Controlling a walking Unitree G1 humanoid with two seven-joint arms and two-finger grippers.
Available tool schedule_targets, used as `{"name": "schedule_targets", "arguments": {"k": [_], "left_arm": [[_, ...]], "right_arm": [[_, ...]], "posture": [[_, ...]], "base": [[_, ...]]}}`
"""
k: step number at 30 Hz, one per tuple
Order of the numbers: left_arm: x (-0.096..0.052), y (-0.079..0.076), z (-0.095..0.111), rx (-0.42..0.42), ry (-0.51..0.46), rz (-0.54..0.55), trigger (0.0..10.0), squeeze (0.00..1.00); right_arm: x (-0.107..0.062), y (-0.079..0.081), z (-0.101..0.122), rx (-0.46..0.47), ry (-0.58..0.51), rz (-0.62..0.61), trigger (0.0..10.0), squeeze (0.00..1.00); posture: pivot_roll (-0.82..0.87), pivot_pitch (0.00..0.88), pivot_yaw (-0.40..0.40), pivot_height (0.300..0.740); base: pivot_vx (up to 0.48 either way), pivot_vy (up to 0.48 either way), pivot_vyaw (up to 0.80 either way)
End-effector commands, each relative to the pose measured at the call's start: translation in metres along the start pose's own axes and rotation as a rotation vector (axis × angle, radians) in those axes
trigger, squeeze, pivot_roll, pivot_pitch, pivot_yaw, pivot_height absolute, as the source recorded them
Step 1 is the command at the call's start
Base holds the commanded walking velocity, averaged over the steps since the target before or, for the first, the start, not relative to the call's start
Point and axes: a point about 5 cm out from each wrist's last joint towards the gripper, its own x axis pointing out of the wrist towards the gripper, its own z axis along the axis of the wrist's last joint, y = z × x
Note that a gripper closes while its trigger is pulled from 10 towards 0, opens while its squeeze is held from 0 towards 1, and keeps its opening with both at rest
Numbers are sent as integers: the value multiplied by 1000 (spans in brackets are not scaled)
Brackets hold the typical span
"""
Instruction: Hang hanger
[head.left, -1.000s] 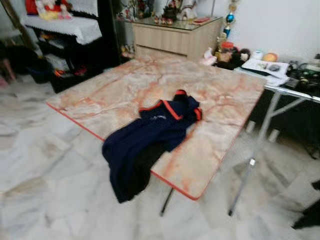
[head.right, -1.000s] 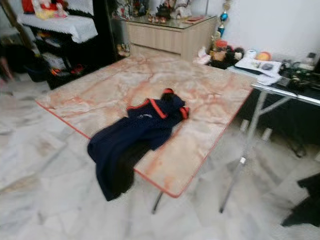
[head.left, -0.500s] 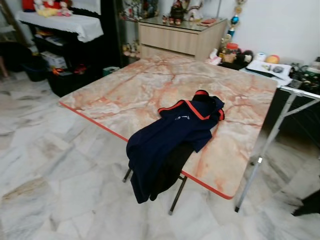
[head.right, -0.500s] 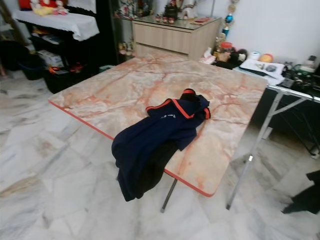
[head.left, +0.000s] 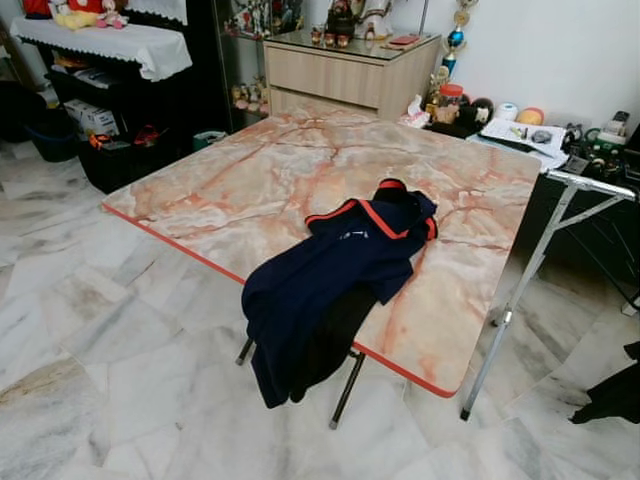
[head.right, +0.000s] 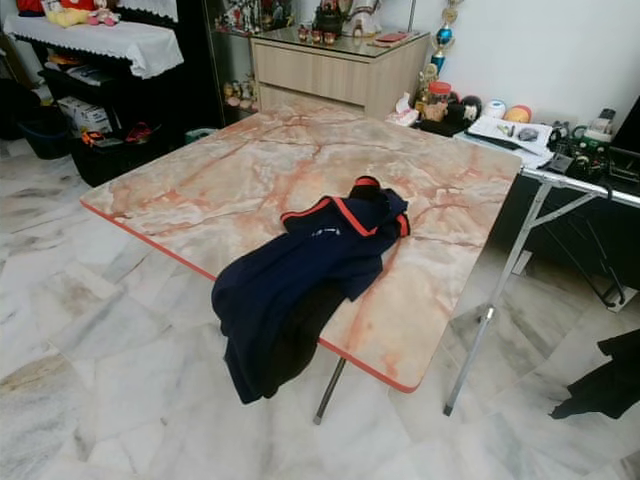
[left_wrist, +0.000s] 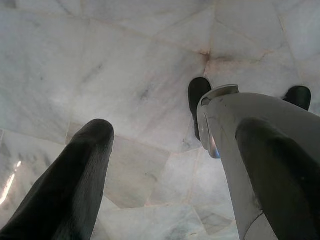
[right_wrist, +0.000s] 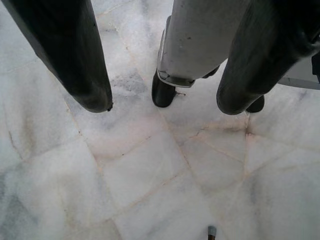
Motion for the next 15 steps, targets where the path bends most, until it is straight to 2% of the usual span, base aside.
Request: {"name": "schedule_targets", "arguments": {"k": [1, 5, 8, 11, 15], "left_arm": [[0, 2, -4, 18, 19, 3, 10000, 0], [0, 2, -3, 13, 18, 3, 10000, 0], [0, 2, -3, 13, 20, 3, 10000, 0], [0, 2, -4, 15, 23, 2, 10000, 0], [0, 2, -4, 15, 25, 2, 10000, 0]], "right_arm": [[0, -1, 0, 1, -2, -1, 10000, 0], [0, 1, 3, -29, -9, 5, 10000, 0], [1, 7, 6, -50, -19, 10, 10000, 0], [2, 20, 6, -70, -17, 34, 10000, 0], [2, 22, 4, -68, -10, 42, 10000, 0]], "posture": [[111, 0, 6, 740], [111, 0, 4, 740], [109, 0, 4, 740], [110, 0, 2, 740], [113, 0, 3, 740]], "base": [[0, 0, 0], [0, 0, 0], [0, 0, 800], [0, 0, 800], [0, 0, 800]]}}
